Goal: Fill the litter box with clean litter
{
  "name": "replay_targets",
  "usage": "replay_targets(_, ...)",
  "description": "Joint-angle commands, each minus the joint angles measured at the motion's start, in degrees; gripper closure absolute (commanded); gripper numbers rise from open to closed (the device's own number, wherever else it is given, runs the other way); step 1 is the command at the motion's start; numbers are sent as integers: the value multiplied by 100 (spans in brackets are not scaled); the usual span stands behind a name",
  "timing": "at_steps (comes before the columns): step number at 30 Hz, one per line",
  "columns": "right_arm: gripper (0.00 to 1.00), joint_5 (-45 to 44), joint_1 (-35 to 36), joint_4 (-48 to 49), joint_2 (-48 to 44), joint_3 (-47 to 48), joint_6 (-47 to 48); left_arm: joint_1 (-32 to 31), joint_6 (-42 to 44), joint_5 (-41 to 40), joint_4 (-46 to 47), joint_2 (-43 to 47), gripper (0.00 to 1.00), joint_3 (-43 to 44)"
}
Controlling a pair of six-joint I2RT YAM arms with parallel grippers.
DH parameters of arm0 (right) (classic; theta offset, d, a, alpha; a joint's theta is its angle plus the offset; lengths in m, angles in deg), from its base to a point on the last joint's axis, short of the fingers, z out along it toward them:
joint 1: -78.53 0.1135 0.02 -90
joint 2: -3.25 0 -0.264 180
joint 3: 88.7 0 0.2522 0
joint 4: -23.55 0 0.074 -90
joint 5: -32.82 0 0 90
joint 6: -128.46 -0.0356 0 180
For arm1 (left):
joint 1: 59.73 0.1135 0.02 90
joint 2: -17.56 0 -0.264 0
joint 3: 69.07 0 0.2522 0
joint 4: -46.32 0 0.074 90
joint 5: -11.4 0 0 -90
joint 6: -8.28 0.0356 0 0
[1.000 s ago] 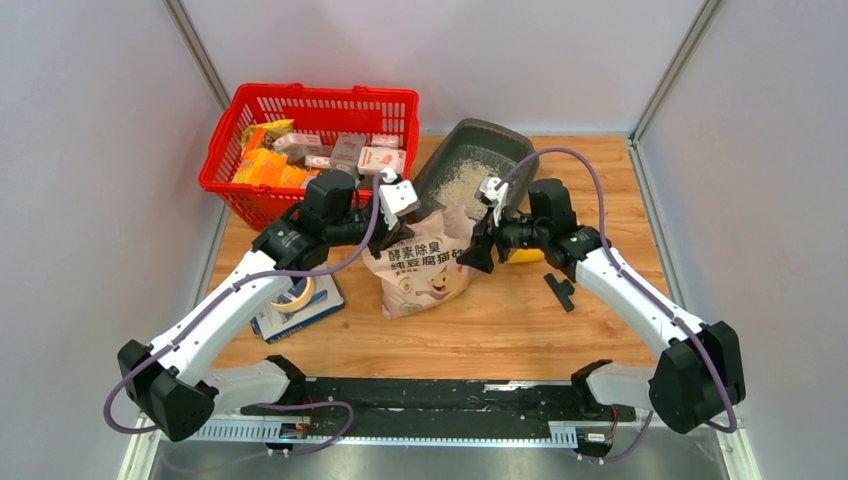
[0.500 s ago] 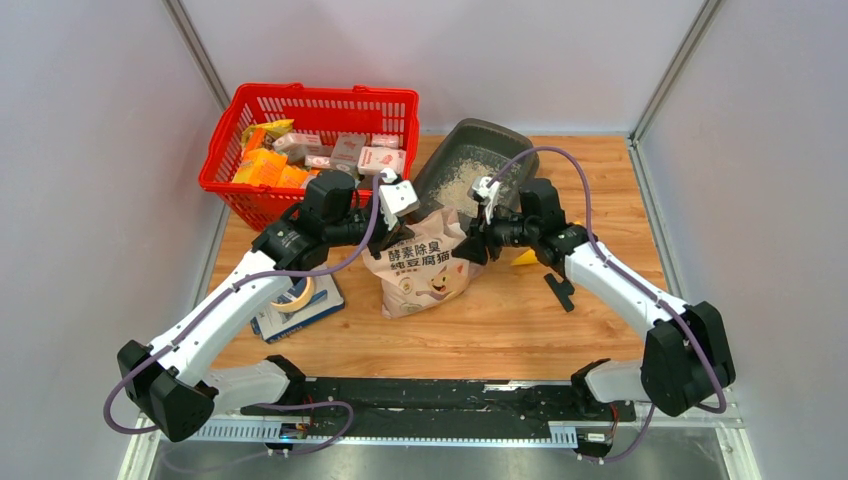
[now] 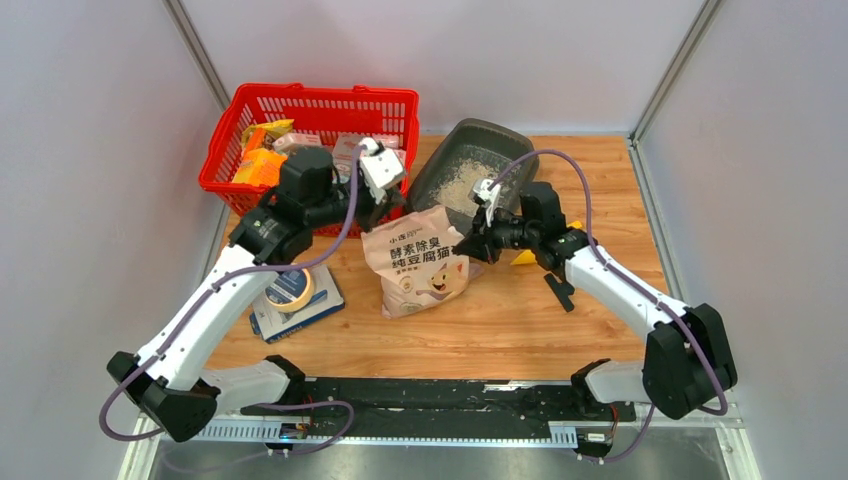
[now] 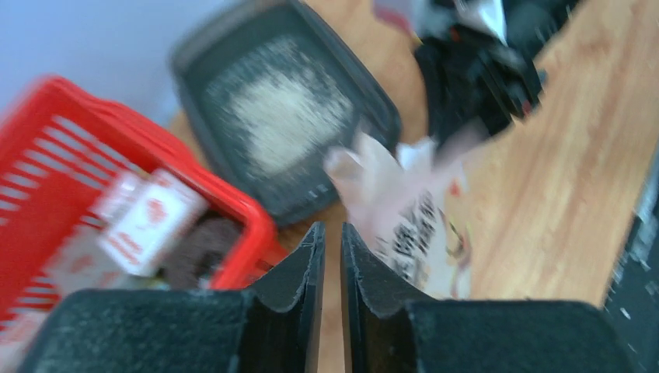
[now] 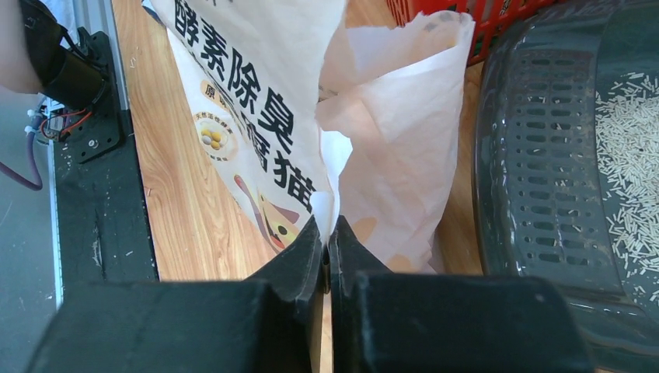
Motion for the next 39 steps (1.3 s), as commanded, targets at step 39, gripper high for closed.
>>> replay_targets(39, 100, 88, 35, -67, -1994, -1241, 199, -300, 2034, -270, -1119, -1649, 92, 727)
